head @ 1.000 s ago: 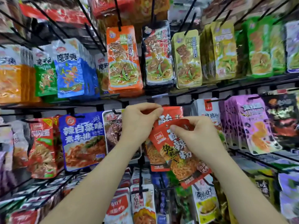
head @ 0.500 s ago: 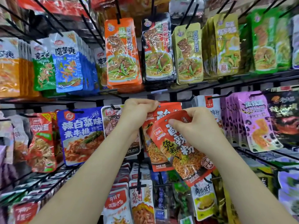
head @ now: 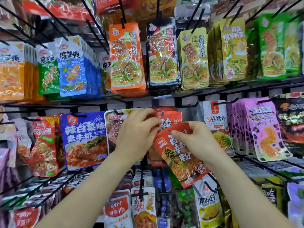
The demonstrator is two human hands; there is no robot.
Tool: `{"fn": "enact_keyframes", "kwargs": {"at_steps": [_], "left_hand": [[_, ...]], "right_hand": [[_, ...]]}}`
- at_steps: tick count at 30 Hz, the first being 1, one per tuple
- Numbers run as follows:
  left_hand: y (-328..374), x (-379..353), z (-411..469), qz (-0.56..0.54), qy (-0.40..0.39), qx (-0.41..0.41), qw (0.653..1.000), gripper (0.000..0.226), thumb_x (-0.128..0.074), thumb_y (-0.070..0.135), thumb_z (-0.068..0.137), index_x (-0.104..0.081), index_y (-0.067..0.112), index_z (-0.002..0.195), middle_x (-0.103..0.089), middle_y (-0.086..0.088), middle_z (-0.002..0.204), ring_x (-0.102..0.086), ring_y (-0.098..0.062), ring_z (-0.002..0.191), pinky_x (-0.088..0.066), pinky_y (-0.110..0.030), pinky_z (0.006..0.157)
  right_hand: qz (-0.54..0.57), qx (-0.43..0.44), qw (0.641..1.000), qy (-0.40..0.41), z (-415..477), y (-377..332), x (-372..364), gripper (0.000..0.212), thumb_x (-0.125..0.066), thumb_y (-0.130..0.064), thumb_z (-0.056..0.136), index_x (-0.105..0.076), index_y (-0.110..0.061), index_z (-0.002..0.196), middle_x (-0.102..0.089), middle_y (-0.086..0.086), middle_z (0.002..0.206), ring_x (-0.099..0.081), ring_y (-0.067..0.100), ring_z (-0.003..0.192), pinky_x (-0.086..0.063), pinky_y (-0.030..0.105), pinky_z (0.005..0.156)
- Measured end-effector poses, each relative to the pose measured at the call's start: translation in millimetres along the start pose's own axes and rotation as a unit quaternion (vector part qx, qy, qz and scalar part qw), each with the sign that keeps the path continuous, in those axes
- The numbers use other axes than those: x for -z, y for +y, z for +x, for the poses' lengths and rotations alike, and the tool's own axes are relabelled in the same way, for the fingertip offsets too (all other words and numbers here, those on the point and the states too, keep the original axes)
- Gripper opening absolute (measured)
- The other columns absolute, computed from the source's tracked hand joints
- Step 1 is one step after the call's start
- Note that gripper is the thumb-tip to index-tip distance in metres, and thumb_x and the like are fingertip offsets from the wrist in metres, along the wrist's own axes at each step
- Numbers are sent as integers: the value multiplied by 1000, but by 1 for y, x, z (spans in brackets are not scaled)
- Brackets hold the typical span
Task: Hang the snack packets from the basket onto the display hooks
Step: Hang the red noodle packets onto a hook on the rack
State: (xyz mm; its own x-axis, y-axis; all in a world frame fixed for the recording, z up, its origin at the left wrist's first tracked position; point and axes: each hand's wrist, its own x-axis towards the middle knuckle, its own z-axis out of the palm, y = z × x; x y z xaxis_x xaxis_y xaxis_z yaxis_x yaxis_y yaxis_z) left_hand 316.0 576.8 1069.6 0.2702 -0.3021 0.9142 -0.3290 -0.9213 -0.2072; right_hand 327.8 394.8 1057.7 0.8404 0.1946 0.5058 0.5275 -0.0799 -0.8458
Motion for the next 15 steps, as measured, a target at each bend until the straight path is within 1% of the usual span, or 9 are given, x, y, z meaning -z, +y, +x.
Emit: {"fn": "enact_keyframes", "kwargs": {"at_steps": [2,4,6,7,10,11,13,15], "left_hand": [[-4,-2,3,51,-42,-22,998,26,-81,21,73,-74,13,97,-66,-11,112,-60,-31,103,-50,-43,85],[-6,-6,4,98,-75,-50,991,30,-82,25,71,-73,13,97,-66,-14,113,-61,-34,103,-50,-45,86],[-7,-10,5,133,-101,-70,983,34,-82,29,70,-72,14,99,-66,-15,115,-61,-34,105,-49,-46,89],[-8,-12,6,148,-111,-75,980,35,-82,30,70,-71,14,100,-66,-14,115,-62,-34,106,-49,-46,91],[-12,-14,9,186,-121,-94,970,34,-80,30,72,-69,16,101,-67,-12,116,-62,-31,108,-43,-47,99],[-13,-14,10,196,-124,-98,968,34,-79,31,72,-68,17,102,-67,-12,115,-62,-30,108,-41,-48,102],[-13,-14,11,210,-137,-103,963,43,-81,35,68,-67,17,104,-68,-13,114,-63,-30,107,-39,-51,104],[-13,-14,12,223,-143,-113,958,47,-82,37,65,-64,19,105,-68,-14,110,-65,-31,102,-40,-53,104]], "right_hand": [[26,-7,1000,1,5,6,-1,8,-68,-17,90,-66,-23,85,-73,-8,73,-69,3,63,-55,20,55],[31,3,999,9,10,11,-2,10,-69,-16,89,-66,-23,83,-72,-10,74,-68,1,62,-53,20,57],[29,7,1000,7,15,16,-3,7,-68,-15,89,-67,-22,86,-73,-7,84,-70,5,70,-57,25,64],[33,2,999,0,18,18,-3,5,-67,-15,90,-67,-20,89,-73,-4,88,-70,8,74,-58,26,66],[60,-25,997,-34,25,24,-3,4,-63,-15,93,-67,-17,94,-74,2,93,-72,16,85,-59,25,67],[67,-35,996,-45,27,25,-2,5,-62,-15,93,-67,-16,94,-74,3,94,-72,17,87,-59,26,68],[77,-52,994,-58,30,28,1,5,-62,-14,94,-67,-15,96,-75,4,95,-72,18,87,-59,27,67],[93,-64,991,-66,30,31,3,6,-62,-13,93,-67,-14,96,-76,3,93,-73,18,87,-59,27,67]]}}
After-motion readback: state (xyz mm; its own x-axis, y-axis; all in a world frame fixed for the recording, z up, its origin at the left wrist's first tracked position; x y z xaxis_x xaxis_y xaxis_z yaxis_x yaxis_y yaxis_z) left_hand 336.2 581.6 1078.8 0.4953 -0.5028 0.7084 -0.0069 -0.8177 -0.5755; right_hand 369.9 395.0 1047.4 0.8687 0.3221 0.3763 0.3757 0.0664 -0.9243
